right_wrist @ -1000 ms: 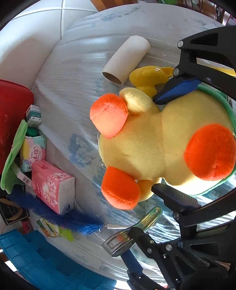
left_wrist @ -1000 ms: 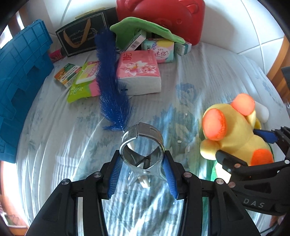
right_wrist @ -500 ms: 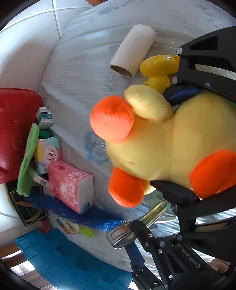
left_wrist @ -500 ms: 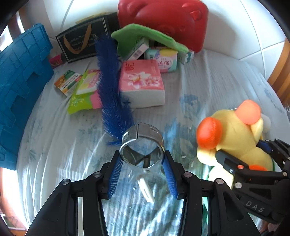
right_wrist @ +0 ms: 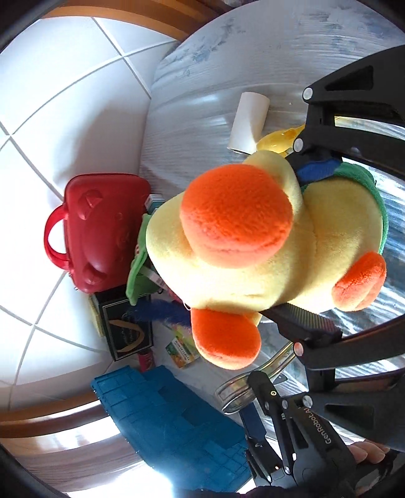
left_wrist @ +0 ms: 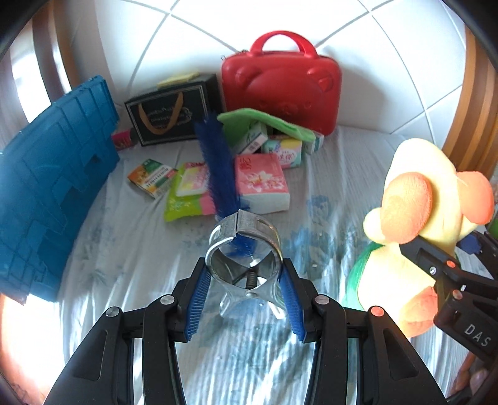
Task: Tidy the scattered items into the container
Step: 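Carry the metal clip and duck plush toward the blue crate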
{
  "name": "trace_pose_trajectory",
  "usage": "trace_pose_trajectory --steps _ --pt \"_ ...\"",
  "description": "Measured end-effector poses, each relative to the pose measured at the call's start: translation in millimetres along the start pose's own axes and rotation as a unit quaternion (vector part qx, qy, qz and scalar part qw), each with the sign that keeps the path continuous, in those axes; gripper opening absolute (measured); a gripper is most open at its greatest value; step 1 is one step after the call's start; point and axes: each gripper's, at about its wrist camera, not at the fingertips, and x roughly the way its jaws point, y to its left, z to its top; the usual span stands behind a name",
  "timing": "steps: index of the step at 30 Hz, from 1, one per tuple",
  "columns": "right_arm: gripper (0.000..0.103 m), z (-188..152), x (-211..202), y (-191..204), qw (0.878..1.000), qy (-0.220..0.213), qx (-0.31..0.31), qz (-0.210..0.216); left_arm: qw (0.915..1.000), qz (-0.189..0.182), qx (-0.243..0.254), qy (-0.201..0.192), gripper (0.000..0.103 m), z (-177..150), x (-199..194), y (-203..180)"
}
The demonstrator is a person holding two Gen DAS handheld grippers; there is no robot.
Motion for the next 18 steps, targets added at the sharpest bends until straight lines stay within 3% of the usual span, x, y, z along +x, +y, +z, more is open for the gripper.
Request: trace_pose_trajectory --steps 9,18 --pt "0.069 20.7 -44.9 56.2 0.997 -0.043 -0.058 0.031 0.9976 0.033 -0.056 -0.022 0.044 -8.5 -45.7 45.8" --pt "0.069 34.8 -61.7 116.8 0.990 -0.046 -0.117 0.066 0.9924 0.061 -0.099 -0.041 0.044 -16.6 -77.9 104.4"
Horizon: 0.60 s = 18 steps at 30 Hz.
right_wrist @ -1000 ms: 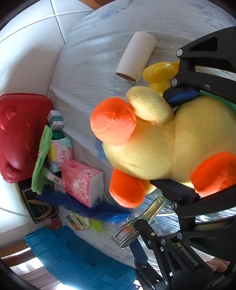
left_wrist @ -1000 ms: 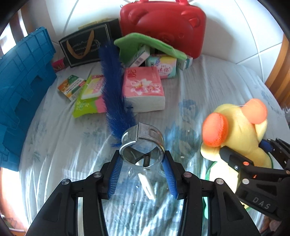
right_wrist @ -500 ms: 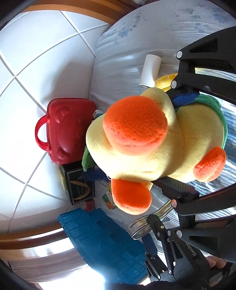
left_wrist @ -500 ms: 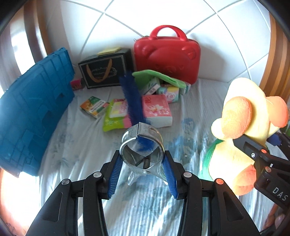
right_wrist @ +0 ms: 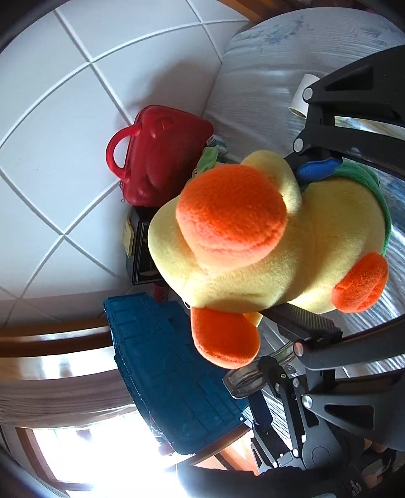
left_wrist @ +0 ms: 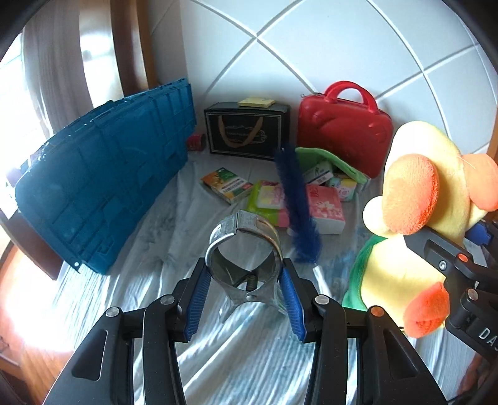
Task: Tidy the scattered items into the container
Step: 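Carry the metal clip and duck plush toward the blue crate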
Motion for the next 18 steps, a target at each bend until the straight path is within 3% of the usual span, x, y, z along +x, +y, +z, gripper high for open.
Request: trace_pose_trajectory --steps 7,13,18 --pt "0.069 21.3 2.0 59.2 1.000 -0.017 -0.020 -0.006 0.9997 -0.002 0.012 -0.023 0.044 18.8 -2.3 61.0" --pt "0.069 43.5 13.0 113.8 0.999 -0.039 0.007 -0.036 0.9971 -0.017 0.057 -0.048 0.044 43.9 -2.7 115.2" --pt "0.069 64.9 14.9 149.2 0.997 -0.051 0.022 -0.055 0.9953 -0.035 0.060 -0.068 0.044 69.5 -11.7 143.7"
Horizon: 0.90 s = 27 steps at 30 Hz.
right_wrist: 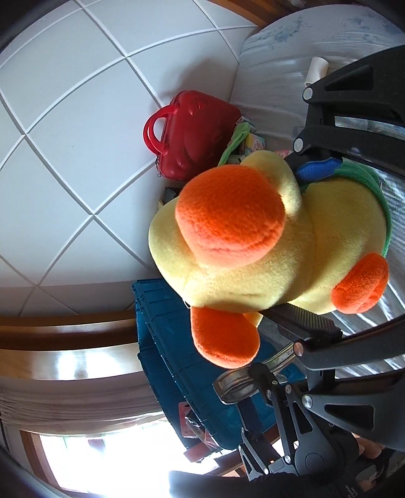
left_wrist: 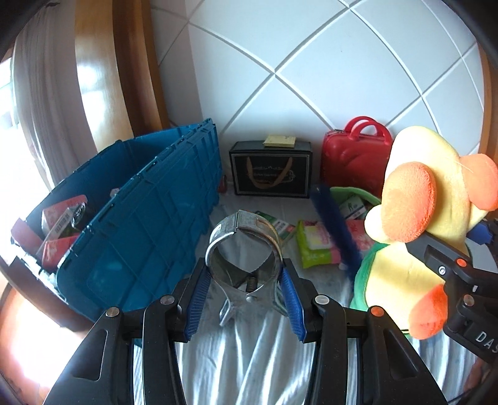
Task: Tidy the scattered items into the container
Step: 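Carry the metal clip and duck plush toward the blue crate, then lower both items into the crate and open both tools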
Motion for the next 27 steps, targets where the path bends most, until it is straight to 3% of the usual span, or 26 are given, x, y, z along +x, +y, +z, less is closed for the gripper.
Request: trace_pose_trajectory --steps 5,14,18,20,24,27 --pt "0.069 33.4 1.4 25.1 0.999 -0.025 -0.025 -0.005 0.9993 -0.013 -0.013 -0.031 0.044 37.8 -15.1 31.7" --pt "0.069 123.5 -3.4 108.0 0.994 -0.086 -0.069 0.006 0.9922 0.037 -0.040 -0.112 0.044 132.4 -60.7 156.3" --pt "0.069 167.8 4.3 163.4 0.990 -0.123 -0.057 0.044 0.9897 0.083 -0.045 -0.108 0.044 148.8 -55.5 231.2" --pt "0.069 185.9 14.5 194.8 0.988 -0.131 -0.051 0.066 0.9907 0.089 -0.050 -0.090 0.044 144.7 -41.2 254.0" --pt "0.069 204.2 43.5 256.0 0.985 -0.129 -0.041 0.102 0.9920 0.098 -0.060 -0.053 0.044 134.9 -11.2 297.7" --pt "0.069 205.7 76.6 296.4 0.987 -0.104 -0.038 0.121 0.9919 0.104 -0.068 -0.026 0.045 127.6 11.3 330.4"
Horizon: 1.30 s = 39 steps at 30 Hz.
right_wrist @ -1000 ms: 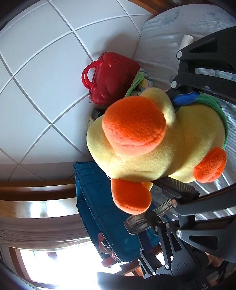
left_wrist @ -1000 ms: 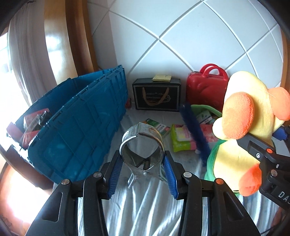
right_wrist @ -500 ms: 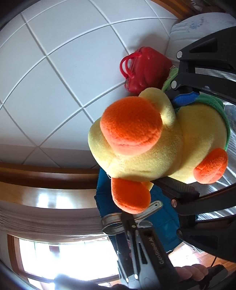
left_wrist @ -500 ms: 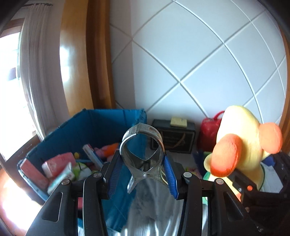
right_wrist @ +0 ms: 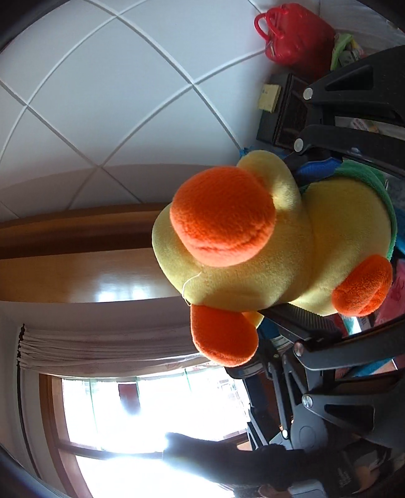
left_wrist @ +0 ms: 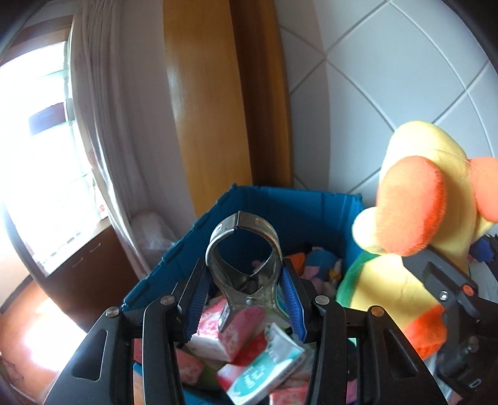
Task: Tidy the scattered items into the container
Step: 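Lower both items into the crate and open both tools, then move both tools back from the crate toward the bed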
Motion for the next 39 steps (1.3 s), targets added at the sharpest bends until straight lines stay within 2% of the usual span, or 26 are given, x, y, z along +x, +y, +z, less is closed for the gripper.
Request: trace_pose_trajectory --steps 1,3,4,5,9,10,12,13,19,21,23,29,34,39 --pt "0.069 -3.4 14.6 6.2 1.000 0.015 0.003 0.001 1.0000 0.003 -0.002 0.009 0.047 -1.5 9.5 9.4" --pt "0.072 -11.7 44.4 12.3 0.998 0.056 0.009 -0.002 0.9997 0.007 -0.005 0.025 0.063 -6.0 25.9 24.0" --pt "0.073 -16.8 58.5 13.2 0.997 0.078 0.010 -0.005 0.9995 0.008 -0.007 0.031 0.076 -9.3 32.3 28.7" --pt "0.074 -22.7 68.6 13.5 0.995 0.094 0.009 -0.011 0.9995 0.008 -0.006 0.030 0.082 -13.1 35.3 30.3" --pt "0.086 -31.0 74.1 14.3 0.995 0.097 0.013 -0.036 0.9995 -0.004 0.005 0.029 0.083 -23.4 35.6 30.9" --pt "0.089 -31.4 70.9 14.5 0.994 0.096 0.011 -0.040 0.9996 -0.008 0.005 0.028 0.083 -25.6 34.3 30.5" --pt "0.102 -31.9 61.1 14.8 0.995 0.090 0.007 -0.052 0.9996 -0.015 0.003 0.024 0.086 -29.7 31.0 29.5" --pt "0.103 -32.1 55.0 14.6 0.995 0.086 0.005 -0.059 0.9996 -0.018 0.001 0.022 0.086 -31.4 28.6 28.7" --pt "0.103 -39.5 3.3 4.6 0.995 0.064 0.010 -0.081 0.9993 -0.036 -0.003 -0.001 0.089 -47.4 -3.7 25.4" --pt "0.103 -45.7 -18.9 -2.1 0.995 0.059 0.014 -0.081 0.9992 -0.037 -0.004 -0.013 0.098 -53.6 -23.4 19.6" --pt "0.103 -53.1 -42.3 -8.7 0.995 0.053 0.018 -0.087 0.9989 -0.037 -0.005 -0.027 0.102 -61.0 -45.5 11.2" --pt "0.103 -92.1 -127.1 -43.4 0.994 0.043 0.028 -0.102 0.9970 -0.061 0.002 -0.048 0.102 -97.9 -106.6 -38.3" --pt "0.103 -140.3 -205.6 -78.9 0.988 0.057 0.018 -0.146 0.9960 -0.085 -0.006 -0.026 0.102 -147.2 -147.7 -93.6" --pt "0.103 -193.9 -257.9 -122.7 0.978 0.111 0.052 -0.168 0.9948 -0.102 0.002 0.007 0.102 -187.9 -178.1 -132.6"
